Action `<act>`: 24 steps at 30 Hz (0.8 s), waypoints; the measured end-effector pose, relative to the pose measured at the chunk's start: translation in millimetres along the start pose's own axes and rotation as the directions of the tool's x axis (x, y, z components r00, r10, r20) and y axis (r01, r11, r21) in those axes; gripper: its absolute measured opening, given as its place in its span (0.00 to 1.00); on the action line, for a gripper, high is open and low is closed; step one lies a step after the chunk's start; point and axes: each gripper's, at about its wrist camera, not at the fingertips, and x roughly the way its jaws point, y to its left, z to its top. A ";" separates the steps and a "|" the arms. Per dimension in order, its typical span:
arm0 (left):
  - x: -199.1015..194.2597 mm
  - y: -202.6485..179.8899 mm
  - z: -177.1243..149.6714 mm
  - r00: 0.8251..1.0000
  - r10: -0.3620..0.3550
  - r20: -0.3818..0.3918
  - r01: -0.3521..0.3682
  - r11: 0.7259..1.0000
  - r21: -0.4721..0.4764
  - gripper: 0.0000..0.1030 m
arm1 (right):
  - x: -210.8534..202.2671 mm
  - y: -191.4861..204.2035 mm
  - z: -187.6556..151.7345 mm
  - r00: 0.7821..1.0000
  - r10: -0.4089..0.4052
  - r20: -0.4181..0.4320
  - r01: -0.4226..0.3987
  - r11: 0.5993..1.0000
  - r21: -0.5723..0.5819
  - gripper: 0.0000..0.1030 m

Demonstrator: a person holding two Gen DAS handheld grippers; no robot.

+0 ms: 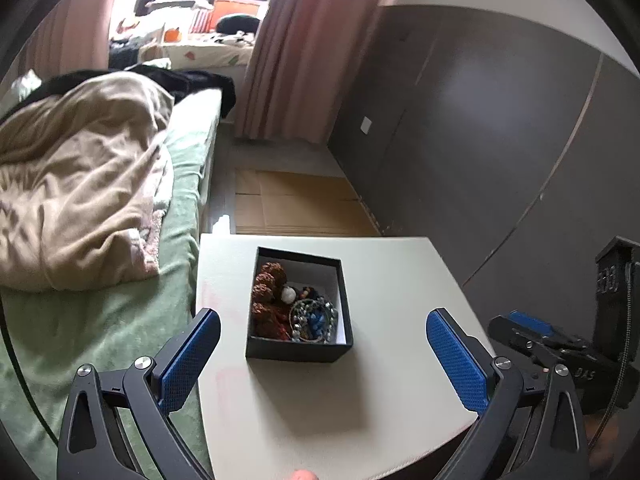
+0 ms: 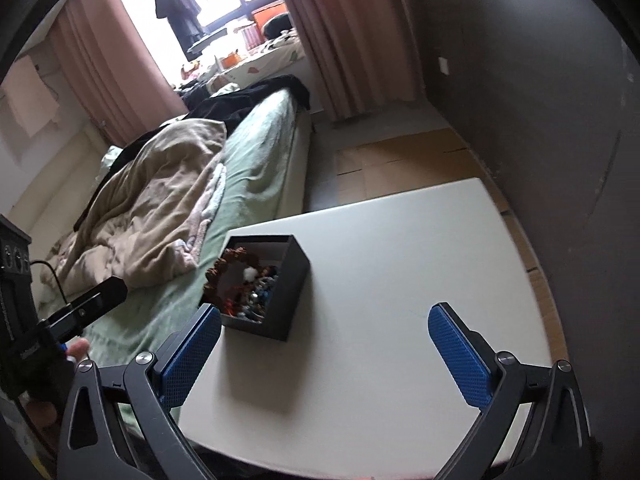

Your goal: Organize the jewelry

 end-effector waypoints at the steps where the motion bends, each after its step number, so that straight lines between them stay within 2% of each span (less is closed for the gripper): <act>1: -0.7 -6.0 -2.5 1.000 0.007 0.003 -0.007 1.000 0.020 1.00 | -4.2 -3.1 -4.0 1.000 -0.018 0.004 0.018 1.000 0.003 1.00; 11: -7.3 -35.2 -20.5 0.998 0.053 0.037 -0.056 0.992 0.110 1.00 | -34.7 -19.5 -18.0 0.997 -0.072 0.021 0.072 0.997 0.003 1.00; 15: -8.6 -35.7 -26.8 0.998 0.057 0.042 -0.061 0.993 0.106 1.00 | -34.3 -19.7 -20.9 0.997 -0.075 -0.007 0.075 0.997 -0.021 1.00; 24: -11.0 -37.0 -30.8 0.995 0.081 0.067 -0.087 0.992 0.093 1.00 | -41.1 -20.0 -27.7 0.997 -0.071 -0.015 0.070 0.996 -0.059 1.00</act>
